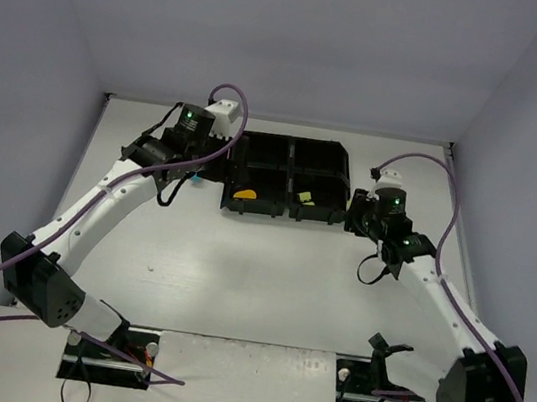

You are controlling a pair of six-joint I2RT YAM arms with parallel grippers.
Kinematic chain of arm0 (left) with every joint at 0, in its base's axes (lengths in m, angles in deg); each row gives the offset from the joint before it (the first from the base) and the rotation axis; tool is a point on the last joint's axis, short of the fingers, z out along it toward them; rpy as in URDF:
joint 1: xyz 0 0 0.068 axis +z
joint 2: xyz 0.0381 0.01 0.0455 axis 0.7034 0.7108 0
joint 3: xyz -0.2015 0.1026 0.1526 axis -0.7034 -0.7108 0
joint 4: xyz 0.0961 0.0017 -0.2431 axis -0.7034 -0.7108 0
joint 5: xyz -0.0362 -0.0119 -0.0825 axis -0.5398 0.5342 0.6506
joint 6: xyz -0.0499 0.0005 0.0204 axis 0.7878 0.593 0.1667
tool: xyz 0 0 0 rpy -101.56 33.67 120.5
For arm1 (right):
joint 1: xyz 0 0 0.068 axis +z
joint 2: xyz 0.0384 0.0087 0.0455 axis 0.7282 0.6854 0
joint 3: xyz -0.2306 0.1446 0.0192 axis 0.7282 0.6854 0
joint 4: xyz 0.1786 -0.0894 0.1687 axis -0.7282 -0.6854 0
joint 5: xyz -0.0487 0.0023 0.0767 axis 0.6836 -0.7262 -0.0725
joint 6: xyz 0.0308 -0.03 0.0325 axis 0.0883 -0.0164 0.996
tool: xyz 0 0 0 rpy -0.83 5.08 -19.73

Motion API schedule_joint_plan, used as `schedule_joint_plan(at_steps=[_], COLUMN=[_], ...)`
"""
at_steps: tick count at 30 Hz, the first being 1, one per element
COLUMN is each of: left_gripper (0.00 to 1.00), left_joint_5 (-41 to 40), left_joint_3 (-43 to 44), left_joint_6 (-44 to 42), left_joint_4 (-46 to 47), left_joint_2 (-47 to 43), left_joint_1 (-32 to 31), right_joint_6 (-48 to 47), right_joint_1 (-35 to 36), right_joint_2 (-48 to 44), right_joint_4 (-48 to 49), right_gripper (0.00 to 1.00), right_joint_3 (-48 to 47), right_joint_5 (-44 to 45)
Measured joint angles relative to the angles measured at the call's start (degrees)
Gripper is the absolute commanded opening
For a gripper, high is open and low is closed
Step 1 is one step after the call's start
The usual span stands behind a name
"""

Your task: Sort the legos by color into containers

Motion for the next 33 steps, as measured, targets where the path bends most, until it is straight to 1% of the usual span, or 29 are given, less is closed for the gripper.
schedule_joint_plan(at_steps=[2,5,9,16,23,24,27,28,33], left_gripper=[0.75,0.77,0.80,0.80,0.79,0.76,0.72,0.68,0.62], left_joint_5=[3.1,7.8,14.3,20.4,21.0,20.9,20.0,19.6,17.4], left_joint_3=[0.4,0.5,0.5,1.3,3.3,3.4,3.5,3.5,3.7], left_joint_6=[1.5,4.3,9.2,17.2,19.5,19.6,19.5,19.5,18.6], left_joint_4=[1.6,4.2,9.5,19.4,22.4,22.4,22.5,22.6,23.0], left_joint_2=[0.0,0.0,0.4,2.8,5.8,5.9,6.1,6.1,6.2], left_joint_1=[-0.2,-0.7,-2.4,-6.5,-11.0,-11.8,-13.7,-14.4,-16.3], right_joint_6=[-2.6,-5.8,-8.9,-12.6,-14.2,-14.3,-14.5,-14.5,-14.5], right_joint_1=[2.3,4.0,4.5,4.8,4.8,4.8,4.9,4.9,5.2], right_joint_2=[-6.0,-13.7,-18.4,-17.6,-17.3,-17.3,-17.2,-17.1,-16.9], right_joint_4=[2.4,5.9,9.0,8.1,7.6,7.5,7.2,7.0,6.3], right_gripper=[0.00,0.00,0.00,0.00,0.00,0.00,0.00,0.00,0.00], right_joint_3=[0.5,1.1,1.1,-0.2,-3.6,-3.8,-3.9,-3.9,-3.9], right_joint_5=[-3.1,-7.7,-14.9,-25.2,-29.4,-29.7,-30.4,-30.6,-31.2])
